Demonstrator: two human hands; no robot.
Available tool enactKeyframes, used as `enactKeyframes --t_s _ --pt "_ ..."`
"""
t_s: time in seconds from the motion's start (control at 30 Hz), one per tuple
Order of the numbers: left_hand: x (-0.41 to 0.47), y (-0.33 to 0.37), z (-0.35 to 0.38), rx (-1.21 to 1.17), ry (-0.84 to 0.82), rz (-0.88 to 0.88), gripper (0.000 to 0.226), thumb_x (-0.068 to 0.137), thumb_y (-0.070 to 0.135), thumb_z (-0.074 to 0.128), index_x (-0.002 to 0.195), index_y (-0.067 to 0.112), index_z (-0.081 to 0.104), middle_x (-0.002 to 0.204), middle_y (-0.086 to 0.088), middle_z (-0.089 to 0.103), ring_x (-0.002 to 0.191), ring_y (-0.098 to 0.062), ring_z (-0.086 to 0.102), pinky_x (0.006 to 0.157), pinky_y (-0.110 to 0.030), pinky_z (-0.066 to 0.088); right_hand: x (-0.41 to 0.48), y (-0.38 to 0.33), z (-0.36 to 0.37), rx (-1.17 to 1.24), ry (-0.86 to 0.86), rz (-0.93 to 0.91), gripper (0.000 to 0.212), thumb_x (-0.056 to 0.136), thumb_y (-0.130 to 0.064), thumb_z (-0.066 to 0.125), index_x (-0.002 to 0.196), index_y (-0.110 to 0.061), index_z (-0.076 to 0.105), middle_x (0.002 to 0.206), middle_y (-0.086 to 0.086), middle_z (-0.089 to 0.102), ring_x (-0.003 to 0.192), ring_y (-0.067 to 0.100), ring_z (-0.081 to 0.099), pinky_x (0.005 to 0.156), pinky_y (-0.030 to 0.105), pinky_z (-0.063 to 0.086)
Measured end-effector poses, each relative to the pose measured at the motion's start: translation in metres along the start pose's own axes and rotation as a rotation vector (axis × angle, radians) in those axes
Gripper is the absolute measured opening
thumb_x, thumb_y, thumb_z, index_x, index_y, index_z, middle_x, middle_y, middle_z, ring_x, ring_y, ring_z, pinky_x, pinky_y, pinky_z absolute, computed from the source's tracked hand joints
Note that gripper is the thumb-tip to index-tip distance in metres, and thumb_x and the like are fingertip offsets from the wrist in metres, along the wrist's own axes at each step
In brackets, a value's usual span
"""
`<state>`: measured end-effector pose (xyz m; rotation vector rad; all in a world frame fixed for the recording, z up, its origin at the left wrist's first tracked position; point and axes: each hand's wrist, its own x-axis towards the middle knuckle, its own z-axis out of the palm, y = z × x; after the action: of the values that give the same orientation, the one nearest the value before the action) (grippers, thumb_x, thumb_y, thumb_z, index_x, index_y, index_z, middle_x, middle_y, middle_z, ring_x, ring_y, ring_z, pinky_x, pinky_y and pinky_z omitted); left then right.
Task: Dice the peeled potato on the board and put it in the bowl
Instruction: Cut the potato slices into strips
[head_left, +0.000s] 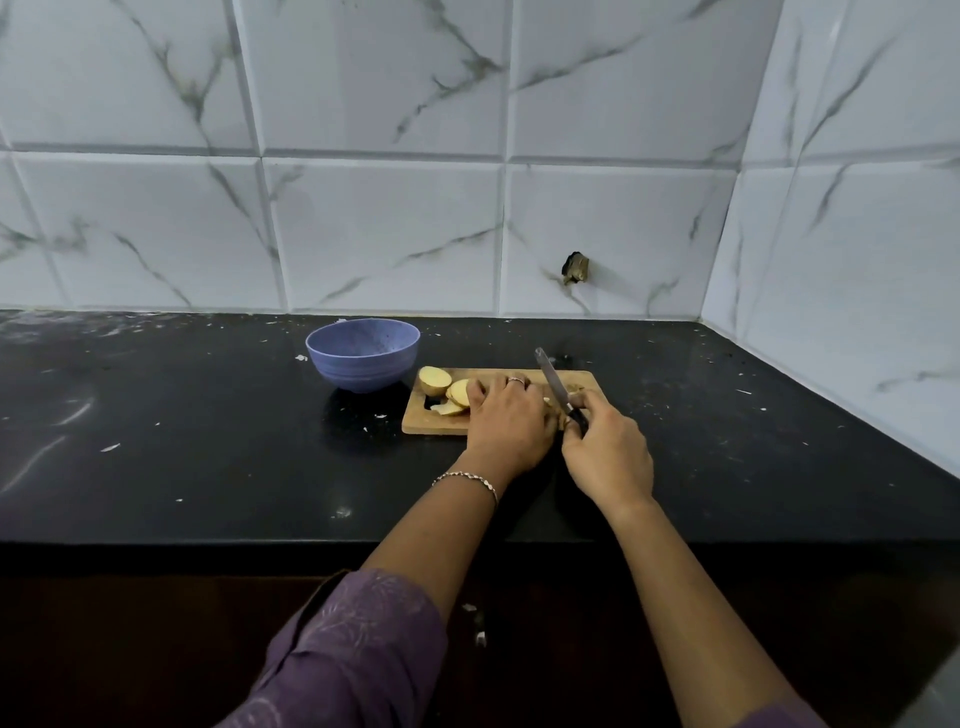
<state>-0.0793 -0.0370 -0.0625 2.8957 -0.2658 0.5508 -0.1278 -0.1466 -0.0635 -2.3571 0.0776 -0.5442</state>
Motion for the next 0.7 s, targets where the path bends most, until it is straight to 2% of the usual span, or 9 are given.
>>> enactKeyframes --t_s 0.13,0.23,0.53,0.7 --pt "0.022 0.0 0.0 0.046 -0.016 -0.008 0.031 0.1 0.029 0.046 0.126 0.021 0.06 0.136 -0.004 0.049 0.129 -0.025 0.037 0.109 -0.052 0.018 0.005 0.004 0.0 0.06 0.007 0.054 0.032 0.097 -0.022 0.055 0.126 -0.033 0.057 0.107 0.001 0.068 0.101 0.028 0.062 0.071 0.033 0.045" --pt "0.033 -0.001 0.003 0.084 -0.054 -0.001 0.03 0.097 0.024 0.053 0.124 0.027 0.064 0.135 -0.001 0.049 0.129 -0.024 0.037 0.11 -0.051 0.017 0.005 0.005 0.0 0.026 0.002 0.06 0.032 0.097 -0.022 0.054 0.127 -0.034 0.055 0.106 0.0 0.067 0.101 0.027 0.062 0.07 0.032 0.041" --pt "0.04 -0.002 0.004 0.049 -0.001 -0.054 0.022 0.095 0.034 0.054 0.103 0.024 0.072 0.113 0.001 0.061 0.117 -0.022 0.049 0.105 -0.05 0.02 0.006 0.004 0.001 -0.023 -0.006 0.076 0.033 0.097 -0.025 0.053 0.128 -0.038 0.054 0.108 -0.002 0.067 0.103 0.025 0.062 0.071 0.031 0.04" --pt "0.033 0.0 0.002 -0.002 0.01 -0.094 0.023 0.093 0.036 0.054 0.101 0.022 0.071 0.109 0.0 0.063 0.115 -0.022 0.051 0.106 -0.051 0.02 0.004 0.002 0.0 -0.04 0.002 0.062 0.031 0.096 -0.024 0.053 0.124 -0.037 0.056 0.107 -0.001 0.069 0.101 0.027 0.063 0.069 0.031 0.04"
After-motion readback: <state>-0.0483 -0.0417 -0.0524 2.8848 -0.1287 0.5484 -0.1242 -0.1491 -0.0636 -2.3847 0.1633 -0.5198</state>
